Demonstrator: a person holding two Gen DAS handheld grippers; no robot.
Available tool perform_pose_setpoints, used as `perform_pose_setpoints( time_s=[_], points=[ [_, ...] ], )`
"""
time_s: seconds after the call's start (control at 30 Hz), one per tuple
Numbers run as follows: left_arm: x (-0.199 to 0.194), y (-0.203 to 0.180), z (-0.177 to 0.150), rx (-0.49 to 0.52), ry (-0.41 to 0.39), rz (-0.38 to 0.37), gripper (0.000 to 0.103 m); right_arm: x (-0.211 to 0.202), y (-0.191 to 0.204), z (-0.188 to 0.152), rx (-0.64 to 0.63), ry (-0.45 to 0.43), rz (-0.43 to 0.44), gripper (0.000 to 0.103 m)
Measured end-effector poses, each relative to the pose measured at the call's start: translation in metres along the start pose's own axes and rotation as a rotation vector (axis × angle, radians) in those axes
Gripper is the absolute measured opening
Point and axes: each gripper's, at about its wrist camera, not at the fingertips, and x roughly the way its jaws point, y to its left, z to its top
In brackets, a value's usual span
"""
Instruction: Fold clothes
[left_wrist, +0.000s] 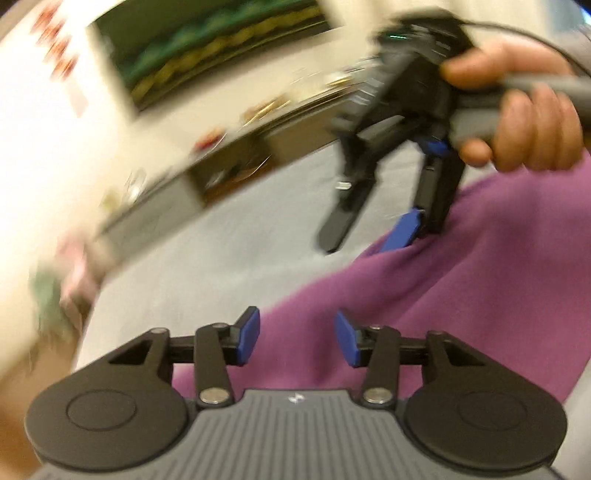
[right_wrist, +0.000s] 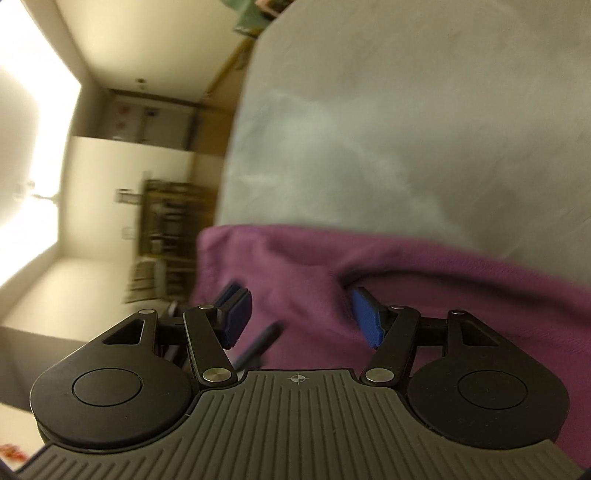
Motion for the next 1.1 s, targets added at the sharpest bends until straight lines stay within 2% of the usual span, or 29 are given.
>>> perform_pose_setpoints(
  time_s=[0.03,0.1,0.2,0.23,0.3,0.4,0.5,0.77,0.87,1.0,1.1],
  points=[
    [0.007,0.0,0.001,0.027,-0.008,-0.035,0.047,0.0,0.001,-0.002,0.003,0.005,0.034,0.06],
    [0.018,-0.004,0.002,0.066,-0.009,-0.058,0.048,-0.001,0.004,-0.007,-0.011,0.012,0.066,0.06],
    [0.023,-0.009,0.002,0.104,-0.008,-0.051,0.046,-0.004,0.002,-0.017,-0.022,0.025,0.096,0.06],
    [0.023,-0.012,0.001,0.123,-0.008,-0.048,0.042,-0.003,-0.001,-0.018,-0.012,0.022,0.109,0.06],
    [0.024,-0.019,-0.001,0.164,-0.009,-0.042,0.023,0.0,-0.007,-0.018,0.011,0.018,0.133,0.06],
    [0.026,-0.025,-0.013,0.214,0.005,-0.032,0.013,0.015,-0.016,-0.012,0.054,0.009,0.14,0.061],
    [0.023,-0.027,-0.019,0.233,-0.001,-0.027,0.011,0.006,-0.024,-0.012,0.082,-0.003,0.112,0.065],
    [0.013,-0.033,-0.023,0.247,-0.029,-0.021,0.01,0.049,-0.011,-0.002,0.117,-0.008,0.03,0.069],
    [0.01,-0.033,-0.025,0.243,-0.036,-0.006,0.01,0.054,-0.007,0.001,0.134,-0.015,0.022,0.074],
    [0.004,-0.028,-0.028,0.218,-0.025,0.003,0.014,0.06,-0.003,0.005,0.156,-0.028,0.016,0.073],
    [0.007,-0.019,-0.034,0.184,0.031,-0.023,0.015,0.049,0.0,0.008,0.164,-0.074,0.084,0.071]
  ],
)
